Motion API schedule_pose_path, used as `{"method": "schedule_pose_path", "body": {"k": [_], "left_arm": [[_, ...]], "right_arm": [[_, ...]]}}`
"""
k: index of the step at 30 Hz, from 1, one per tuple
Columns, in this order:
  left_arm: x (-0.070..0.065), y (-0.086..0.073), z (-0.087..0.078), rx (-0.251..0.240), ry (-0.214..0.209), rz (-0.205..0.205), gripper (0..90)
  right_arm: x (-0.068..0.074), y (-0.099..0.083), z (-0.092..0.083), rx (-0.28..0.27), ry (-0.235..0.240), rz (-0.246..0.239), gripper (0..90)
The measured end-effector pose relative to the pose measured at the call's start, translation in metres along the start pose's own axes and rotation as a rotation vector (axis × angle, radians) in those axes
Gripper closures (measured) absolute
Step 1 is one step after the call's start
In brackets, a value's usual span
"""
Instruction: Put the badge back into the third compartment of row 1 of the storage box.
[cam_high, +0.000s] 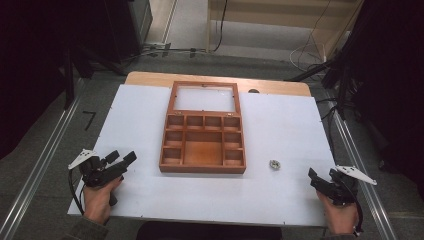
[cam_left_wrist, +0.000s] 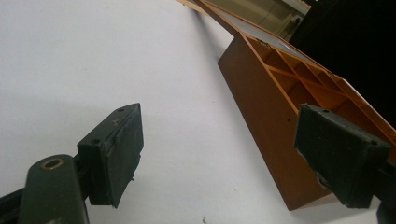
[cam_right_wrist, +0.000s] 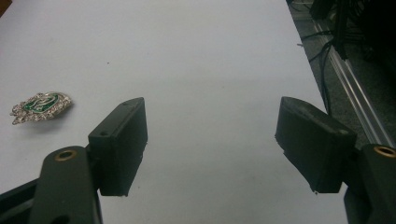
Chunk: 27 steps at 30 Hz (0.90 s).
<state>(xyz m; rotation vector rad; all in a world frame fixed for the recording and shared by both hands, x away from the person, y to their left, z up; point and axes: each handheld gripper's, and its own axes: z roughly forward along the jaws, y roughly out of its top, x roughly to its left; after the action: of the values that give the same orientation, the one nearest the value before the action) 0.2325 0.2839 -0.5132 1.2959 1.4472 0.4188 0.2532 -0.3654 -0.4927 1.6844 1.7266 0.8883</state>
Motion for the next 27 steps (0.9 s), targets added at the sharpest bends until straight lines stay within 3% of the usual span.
{"method": "schedule_pose_path", "body": {"k": [12, 27], "left_arm": [[-0.001, -0.001, 0.001, 0.003, -0.007, 0.004, 16.3], [-0.002, -0.001, 0.001, 0.009, -0.005, 0.005, 16.2]], "right_arm": [[0.002, 0.001, 0.002, 0.013, 0.038, 0.02, 23.6], [0.011, 0.002, 0.008, 0.034, 0.065, 0.009, 23.8]]}}
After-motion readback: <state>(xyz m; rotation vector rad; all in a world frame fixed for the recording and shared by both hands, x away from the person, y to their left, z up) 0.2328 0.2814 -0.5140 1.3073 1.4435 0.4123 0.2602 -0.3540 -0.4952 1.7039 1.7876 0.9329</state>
